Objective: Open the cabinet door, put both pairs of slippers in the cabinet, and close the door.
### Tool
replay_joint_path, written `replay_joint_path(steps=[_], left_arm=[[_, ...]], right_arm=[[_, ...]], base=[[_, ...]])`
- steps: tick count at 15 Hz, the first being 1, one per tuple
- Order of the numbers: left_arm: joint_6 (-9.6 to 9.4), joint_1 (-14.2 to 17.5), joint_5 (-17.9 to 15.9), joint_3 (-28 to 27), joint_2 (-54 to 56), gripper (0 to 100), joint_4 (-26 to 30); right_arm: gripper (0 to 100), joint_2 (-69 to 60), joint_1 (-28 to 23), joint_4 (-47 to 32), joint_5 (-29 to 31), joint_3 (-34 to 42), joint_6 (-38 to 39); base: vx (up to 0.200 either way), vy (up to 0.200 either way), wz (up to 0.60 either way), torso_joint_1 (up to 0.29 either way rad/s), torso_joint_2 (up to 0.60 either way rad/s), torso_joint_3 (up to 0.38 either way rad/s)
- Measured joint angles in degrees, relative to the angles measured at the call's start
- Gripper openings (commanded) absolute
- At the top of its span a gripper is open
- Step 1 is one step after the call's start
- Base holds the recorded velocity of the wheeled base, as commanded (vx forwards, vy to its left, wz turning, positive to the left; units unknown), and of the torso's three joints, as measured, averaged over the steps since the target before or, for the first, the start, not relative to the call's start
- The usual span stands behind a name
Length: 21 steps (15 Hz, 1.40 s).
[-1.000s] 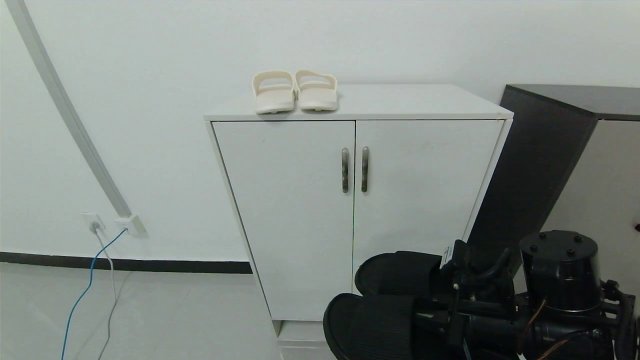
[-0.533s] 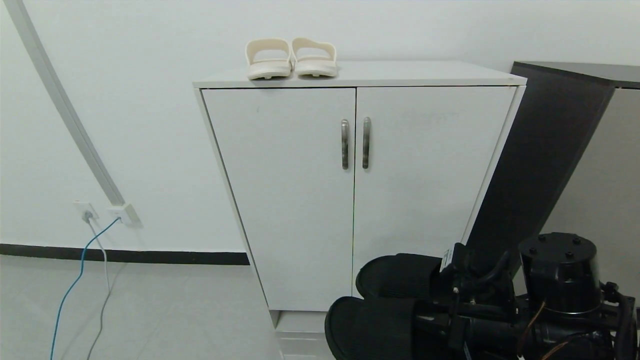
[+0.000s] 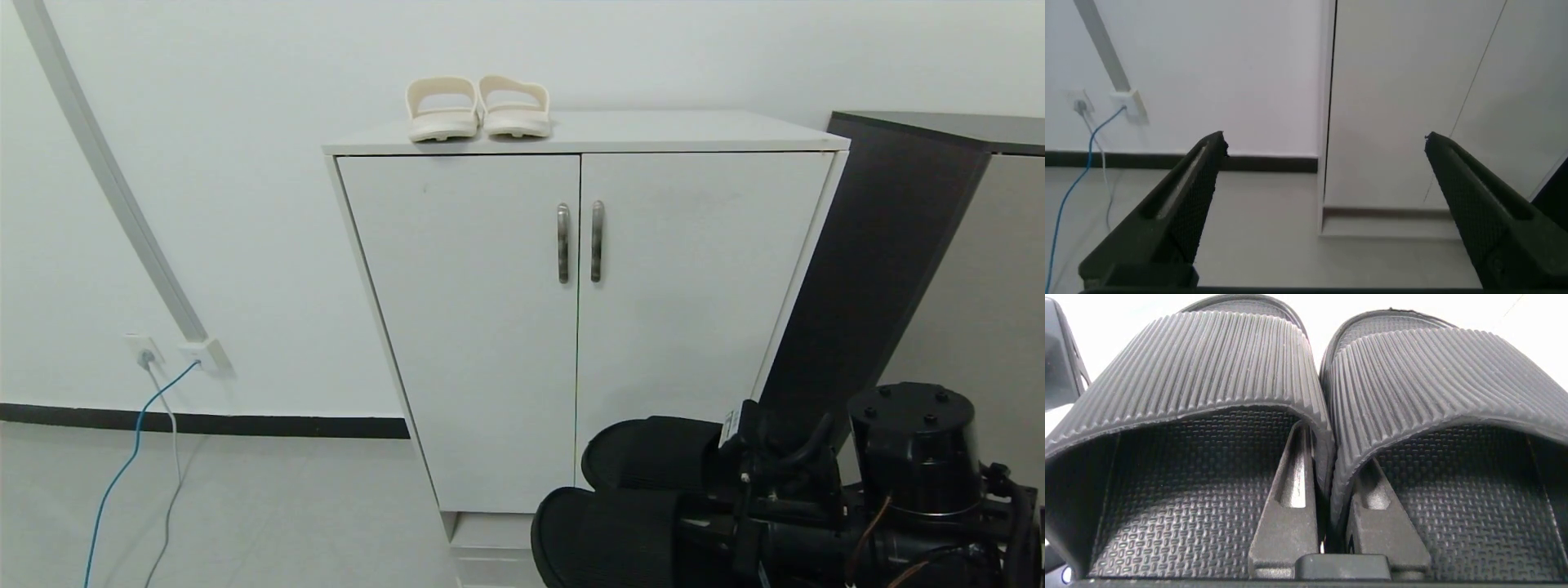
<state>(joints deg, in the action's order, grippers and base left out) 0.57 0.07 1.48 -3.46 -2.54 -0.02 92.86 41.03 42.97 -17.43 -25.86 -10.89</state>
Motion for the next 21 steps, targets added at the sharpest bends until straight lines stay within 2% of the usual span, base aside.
replay_joint_path(steps=[2,4,6,8,9,13,17,21], left_arm=[[1.04,0.0,-4.4,-4.6,-4.6,100,-0.2],[1.34,0.0,-11.1,-8.0,-11.6,100,-1.5],[1.41,0.0,-17.5,-10.9,-19.3,100,-4.8],[1.45,-0.7,-22.1,-14.4,-27.5,100,-9.1],[1.56,-2.1,-23.7,-16.2,-31.6,100,-11.6],[1.67,-11.2,-25.6,-24.9,-47.3,100,-19.7],[1.77,-18.3,-25.9,-34.1,-61.5,100,-24.6],[3.8,-24.3,-25.1,-42.8,-74.2,100,-30.0]], right_arm=[[0,0.2,0.2,0.0,0.0,0.0,-0.4],[0,0.4,0.3,0.0,0.0,0.1,-0.7],[0,0.5,0.3,-0.1,0.0,0.2,-0.8],[0,0.5,0.3,0.1,0.0,0.2,-0.8],[0,0.5,0.3,0.1,0.0,0.2,-0.8],[0,0.6,0.2,0.8,0.0,0.3,-0.7],[0,0.7,0.1,0.9,0.0,0.4,-0.6],[0,1.5,0.0,0.9,0.0,0.4,-0.6]], base=[[0.0,0.0,0.0,0.0,0.0,0.0],[0.0,0.0,0.0,-0.009,0.06,0.074],[0.0,0.0,0.0,-0.007,0.19,0.088],[0.0,0.0,0.0,0.001,0.05,0.021],[0.0,0.0,0.0,0.0,0.0,0.0],[0.0,0.0,0.0,0.0,0.0,0.0],[0.0,0.0,0.0,0.0,0.0,0.0],[0.0,0.0,0.0,0.0,0.0,0.0]])
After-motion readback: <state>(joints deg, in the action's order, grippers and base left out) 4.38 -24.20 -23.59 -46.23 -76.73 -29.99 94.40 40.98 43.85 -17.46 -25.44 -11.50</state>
